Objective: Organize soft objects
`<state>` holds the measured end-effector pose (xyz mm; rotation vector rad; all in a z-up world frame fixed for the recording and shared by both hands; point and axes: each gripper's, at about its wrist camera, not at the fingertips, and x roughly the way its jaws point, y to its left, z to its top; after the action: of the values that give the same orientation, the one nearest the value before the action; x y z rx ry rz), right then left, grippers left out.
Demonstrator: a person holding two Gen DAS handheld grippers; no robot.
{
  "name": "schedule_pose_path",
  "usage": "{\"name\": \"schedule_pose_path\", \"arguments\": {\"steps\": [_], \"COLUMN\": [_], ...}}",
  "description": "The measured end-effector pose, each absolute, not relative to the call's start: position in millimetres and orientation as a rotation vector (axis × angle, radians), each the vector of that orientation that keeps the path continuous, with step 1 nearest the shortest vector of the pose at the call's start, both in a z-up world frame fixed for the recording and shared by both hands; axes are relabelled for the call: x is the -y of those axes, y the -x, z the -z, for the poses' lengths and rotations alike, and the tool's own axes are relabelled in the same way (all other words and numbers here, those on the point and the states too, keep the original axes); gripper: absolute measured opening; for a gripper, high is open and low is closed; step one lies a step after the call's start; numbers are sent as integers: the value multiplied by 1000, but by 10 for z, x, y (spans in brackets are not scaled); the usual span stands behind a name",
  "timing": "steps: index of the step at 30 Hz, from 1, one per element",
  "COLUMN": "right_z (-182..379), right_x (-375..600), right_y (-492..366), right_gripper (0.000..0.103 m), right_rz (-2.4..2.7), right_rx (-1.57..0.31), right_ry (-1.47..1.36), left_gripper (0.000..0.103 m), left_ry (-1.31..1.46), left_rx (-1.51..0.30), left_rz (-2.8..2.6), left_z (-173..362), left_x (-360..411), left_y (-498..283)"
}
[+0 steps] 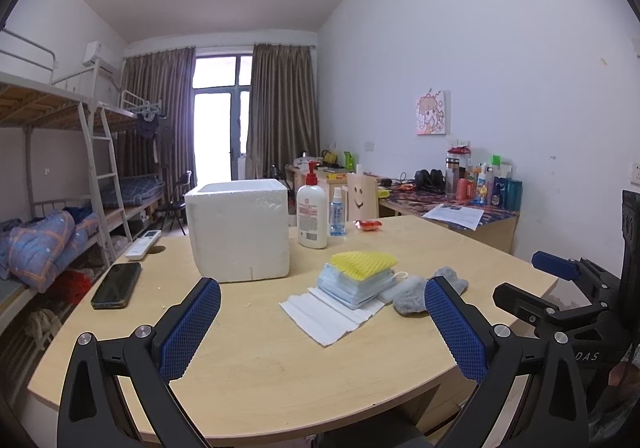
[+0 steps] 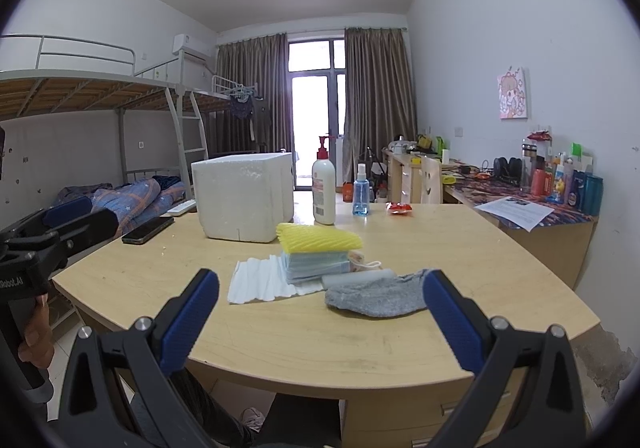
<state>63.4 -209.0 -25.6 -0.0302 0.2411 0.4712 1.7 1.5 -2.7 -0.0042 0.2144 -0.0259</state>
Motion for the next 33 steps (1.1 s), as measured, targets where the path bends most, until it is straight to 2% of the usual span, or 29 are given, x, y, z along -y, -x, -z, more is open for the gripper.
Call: {"name": "schedule_pose_path", "arguments": {"steps": [33], "right_z": [284], "right_x": [2067], "right_y": [-651], "right_gripper": [103], "right_rz": [-480], "right_rx": [-237], "right_ry": [22], "left_gripper": [102], "left_ry": [-3], "left_rx": [-229], "left_rz": [6], "left_z": [6], "left_x": [-15], "left_y": [-32]}}
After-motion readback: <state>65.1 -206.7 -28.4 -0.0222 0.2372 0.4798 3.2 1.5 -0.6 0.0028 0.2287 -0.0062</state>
